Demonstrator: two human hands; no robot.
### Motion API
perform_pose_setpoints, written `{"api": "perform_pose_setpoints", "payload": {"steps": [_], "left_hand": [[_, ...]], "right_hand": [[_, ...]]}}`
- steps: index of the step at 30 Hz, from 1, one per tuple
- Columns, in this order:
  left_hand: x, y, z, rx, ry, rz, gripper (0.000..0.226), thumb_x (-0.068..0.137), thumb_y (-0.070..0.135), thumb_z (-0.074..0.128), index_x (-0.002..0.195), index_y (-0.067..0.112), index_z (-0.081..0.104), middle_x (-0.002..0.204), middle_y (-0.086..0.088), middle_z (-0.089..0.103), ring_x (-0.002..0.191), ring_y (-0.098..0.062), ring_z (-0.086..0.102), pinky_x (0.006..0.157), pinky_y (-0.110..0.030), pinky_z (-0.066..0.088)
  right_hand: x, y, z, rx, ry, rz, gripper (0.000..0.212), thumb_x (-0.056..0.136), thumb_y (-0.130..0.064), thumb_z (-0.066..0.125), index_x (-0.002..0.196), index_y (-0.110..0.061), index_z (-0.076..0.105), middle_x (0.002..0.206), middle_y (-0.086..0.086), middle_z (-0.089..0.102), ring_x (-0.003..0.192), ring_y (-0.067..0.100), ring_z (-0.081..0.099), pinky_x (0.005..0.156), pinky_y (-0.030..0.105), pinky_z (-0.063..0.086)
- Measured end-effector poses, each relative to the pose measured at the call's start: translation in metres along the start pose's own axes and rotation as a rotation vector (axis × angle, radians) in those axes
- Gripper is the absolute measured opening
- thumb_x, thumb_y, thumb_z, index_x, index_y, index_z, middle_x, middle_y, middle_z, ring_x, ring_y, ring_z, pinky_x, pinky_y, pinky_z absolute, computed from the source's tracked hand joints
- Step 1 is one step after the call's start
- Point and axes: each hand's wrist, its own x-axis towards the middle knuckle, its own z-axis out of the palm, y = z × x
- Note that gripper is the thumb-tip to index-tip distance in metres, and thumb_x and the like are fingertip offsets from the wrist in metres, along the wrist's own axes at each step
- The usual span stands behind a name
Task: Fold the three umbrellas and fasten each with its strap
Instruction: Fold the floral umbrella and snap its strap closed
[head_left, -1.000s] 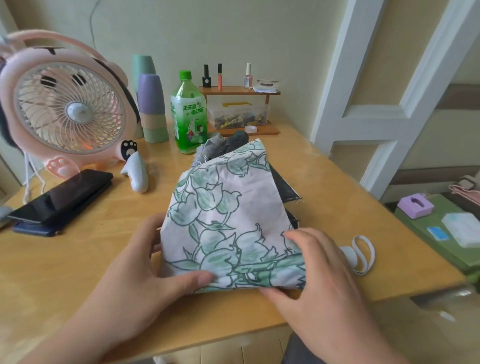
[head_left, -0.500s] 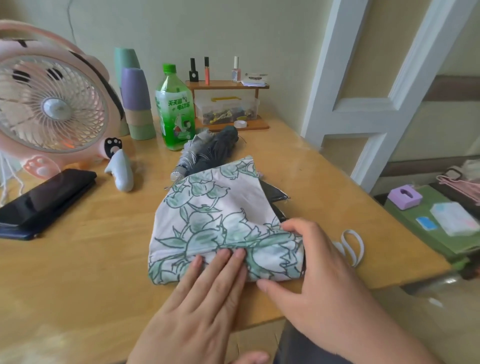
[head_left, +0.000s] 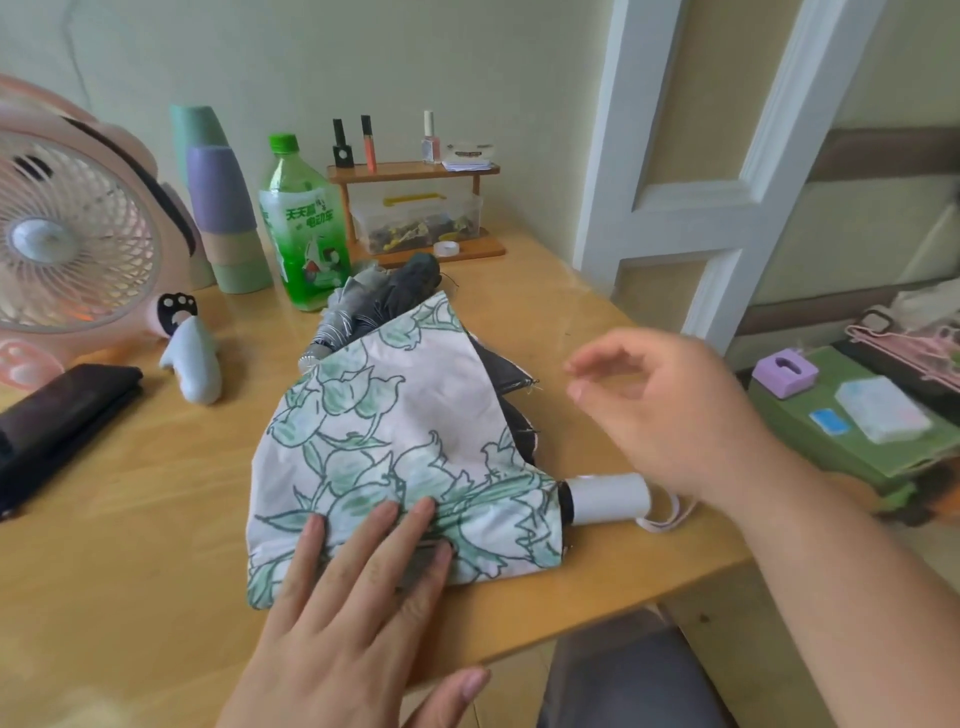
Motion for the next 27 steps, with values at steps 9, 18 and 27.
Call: {"api": "perform_pose_setpoints", "payload": {"steps": [9, 18, 27], "left_hand": [[0.001, -0.003, 0.003, 0.007, 0.019, 0.014, 0.066, 0.099, 0.066, 0.037, 0.124, 0.016, 0.073, 0.141, -0.009, 0.059, 0.136, -0.024, 0.047, 0.108, -0.057, 0.035], [0.026, -0.008, -0.006, -0.16, 0.096, -0.084, 0.031, 0.098, 0.041, 0.05, 0.107, 0.016, 0.068, 0.148, -0.005, 0.054, 0.14, -0.025, 0.048, 0.113, -0.053, 0.035], [0.04, -0.017, 0.013, 0.076, -0.119, -0.012, 0.075, 0.104, 0.061, 0.026, 0.15, 0.004, 0.044, 0.158, -0.01, 0.041, 0.146, -0.035, 0.037, 0.115, -0.055, 0.027]], "right_hand": [[0.017, 0.006, 0.032, 0.272, -0.132, 0.131, 0.009, 0.092, -0.011, 0.075, 0.089, -0.019, 0.076, 0.068, -0.006, 0.073, 0.052, -0.003, 0.061, 0.054, 0.009, 0.044], [-0.025, 0.015, 0.031, 0.255, -0.199, 0.062, 0.021, 0.09, -0.005, 0.075, 0.096, -0.025, 0.07, 0.083, -0.006, 0.074, 0.062, -0.003, 0.057, 0.062, 0.01, 0.044], [-0.03, 0.016, 0.024, 0.143, -0.229, 0.014, 0.029, 0.092, -0.011, 0.072, 0.102, -0.037, 0.062, 0.089, -0.015, 0.072, 0.081, 0.006, 0.065, 0.077, 0.019, 0.052]]}}
